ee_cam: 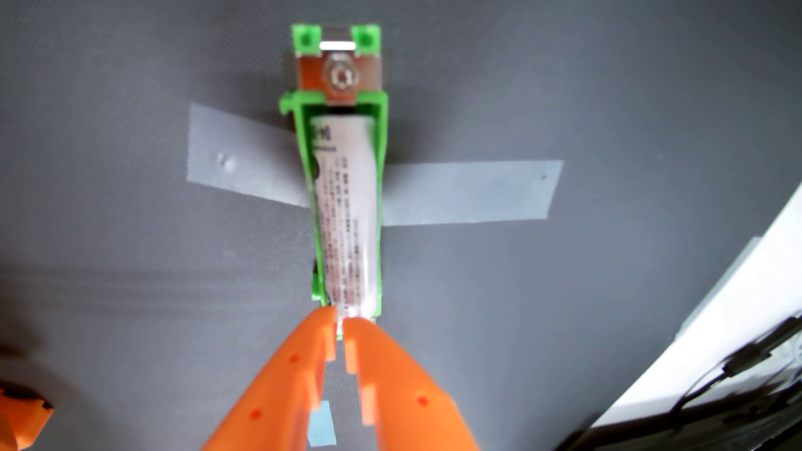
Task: Insert Battery
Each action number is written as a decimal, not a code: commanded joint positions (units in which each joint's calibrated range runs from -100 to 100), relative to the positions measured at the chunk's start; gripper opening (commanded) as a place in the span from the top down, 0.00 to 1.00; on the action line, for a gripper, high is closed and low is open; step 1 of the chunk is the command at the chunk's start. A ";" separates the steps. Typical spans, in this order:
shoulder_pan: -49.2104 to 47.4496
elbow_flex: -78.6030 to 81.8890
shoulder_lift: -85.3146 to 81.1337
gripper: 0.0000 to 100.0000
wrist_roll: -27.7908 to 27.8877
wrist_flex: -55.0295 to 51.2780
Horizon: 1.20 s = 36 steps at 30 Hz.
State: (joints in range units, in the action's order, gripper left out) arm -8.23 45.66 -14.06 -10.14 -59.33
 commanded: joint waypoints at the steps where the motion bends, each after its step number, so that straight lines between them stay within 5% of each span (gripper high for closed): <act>1: 0.32 1.75 -0.24 0.98 0.25 2.77; 22: -1.45 0.58 -1.74 0.98 0.25 2.51; 36: 1.27 11.66 -18.91 0.98 0.31 -1.63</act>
State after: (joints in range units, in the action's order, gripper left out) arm -8.81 55.88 -29.95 -9.99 -60.67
